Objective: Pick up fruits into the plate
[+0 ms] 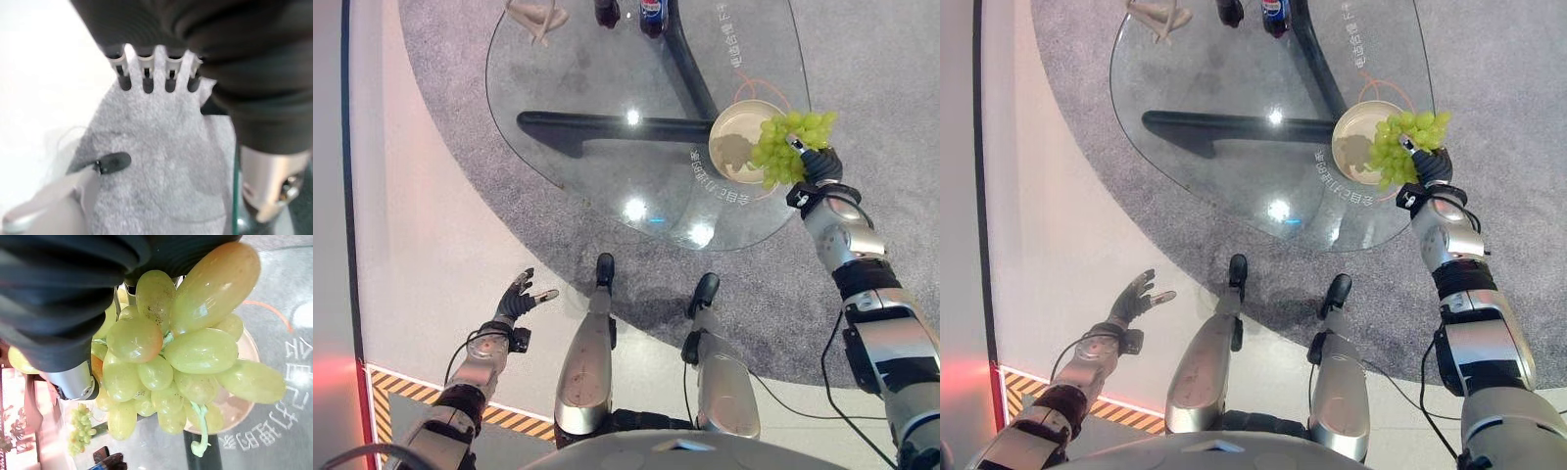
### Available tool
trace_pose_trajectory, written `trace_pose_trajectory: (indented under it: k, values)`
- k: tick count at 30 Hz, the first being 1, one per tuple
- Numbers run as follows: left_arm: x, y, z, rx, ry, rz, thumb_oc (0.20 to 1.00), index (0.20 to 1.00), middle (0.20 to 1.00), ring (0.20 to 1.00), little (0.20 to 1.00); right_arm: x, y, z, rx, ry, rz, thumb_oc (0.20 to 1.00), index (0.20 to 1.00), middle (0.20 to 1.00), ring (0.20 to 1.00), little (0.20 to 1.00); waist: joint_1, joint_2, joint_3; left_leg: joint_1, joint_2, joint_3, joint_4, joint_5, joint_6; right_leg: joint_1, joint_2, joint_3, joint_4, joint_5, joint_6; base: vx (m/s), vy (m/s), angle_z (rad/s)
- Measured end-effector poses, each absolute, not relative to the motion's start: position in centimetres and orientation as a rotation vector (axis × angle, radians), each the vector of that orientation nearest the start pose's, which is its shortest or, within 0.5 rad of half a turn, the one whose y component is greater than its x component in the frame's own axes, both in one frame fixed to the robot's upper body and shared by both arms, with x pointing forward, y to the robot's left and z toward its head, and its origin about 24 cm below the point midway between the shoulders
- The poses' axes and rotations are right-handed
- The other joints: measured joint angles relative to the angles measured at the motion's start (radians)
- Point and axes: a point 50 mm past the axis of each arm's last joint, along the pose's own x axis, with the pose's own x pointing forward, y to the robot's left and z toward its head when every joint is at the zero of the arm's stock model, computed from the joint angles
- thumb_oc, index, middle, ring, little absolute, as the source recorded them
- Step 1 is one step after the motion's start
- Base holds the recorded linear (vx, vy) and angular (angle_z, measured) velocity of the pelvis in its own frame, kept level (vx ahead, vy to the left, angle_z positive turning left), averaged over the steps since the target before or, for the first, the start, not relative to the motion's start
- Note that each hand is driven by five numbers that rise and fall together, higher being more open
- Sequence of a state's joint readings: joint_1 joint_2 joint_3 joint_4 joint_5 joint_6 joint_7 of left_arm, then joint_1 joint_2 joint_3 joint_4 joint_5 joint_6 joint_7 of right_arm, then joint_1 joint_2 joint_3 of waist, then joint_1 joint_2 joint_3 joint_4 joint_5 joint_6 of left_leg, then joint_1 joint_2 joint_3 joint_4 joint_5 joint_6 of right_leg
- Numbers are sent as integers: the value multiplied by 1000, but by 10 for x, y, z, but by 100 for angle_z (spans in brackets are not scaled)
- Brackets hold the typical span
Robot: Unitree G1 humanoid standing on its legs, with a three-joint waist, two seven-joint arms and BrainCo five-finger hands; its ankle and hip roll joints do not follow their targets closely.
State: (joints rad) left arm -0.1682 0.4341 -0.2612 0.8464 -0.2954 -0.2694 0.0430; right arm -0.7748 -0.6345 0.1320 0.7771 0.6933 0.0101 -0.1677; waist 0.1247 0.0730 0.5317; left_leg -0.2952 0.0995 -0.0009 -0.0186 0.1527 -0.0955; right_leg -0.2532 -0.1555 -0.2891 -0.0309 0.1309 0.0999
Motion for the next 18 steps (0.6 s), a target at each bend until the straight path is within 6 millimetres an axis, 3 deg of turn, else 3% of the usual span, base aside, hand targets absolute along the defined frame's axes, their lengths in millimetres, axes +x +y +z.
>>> trace_pose_trajectory:
  k: [5,10,18]
  values:
    - [240,246,-56,273,402,45,1000,1000,1000,1000,1000,373,-307,170,-11,-46,-388,200,200,200,200,200,19,3,2,-106,-20,-15,46,6,9,-119,-32,-1,95,-27,6,17,7,8]
    - [243,244,-52,284,379,50,1000,1000,1000,1000,1000,379,-313,191,-100,-55,-409,200,200,200,200,200,35,13,7,-194,-38,-27,85,13,18,-230,-63,3,198,-66,11,29,16,9]
    - [249,235,-41,302,316,27,1000,1000,1000,1000,1000,381,-323,205,-311,14,-429,200,200,200,200,200,69,20,10,-289,-54,-41,137,12,23,-340,-95,5,310,-103,6,33,19,7]
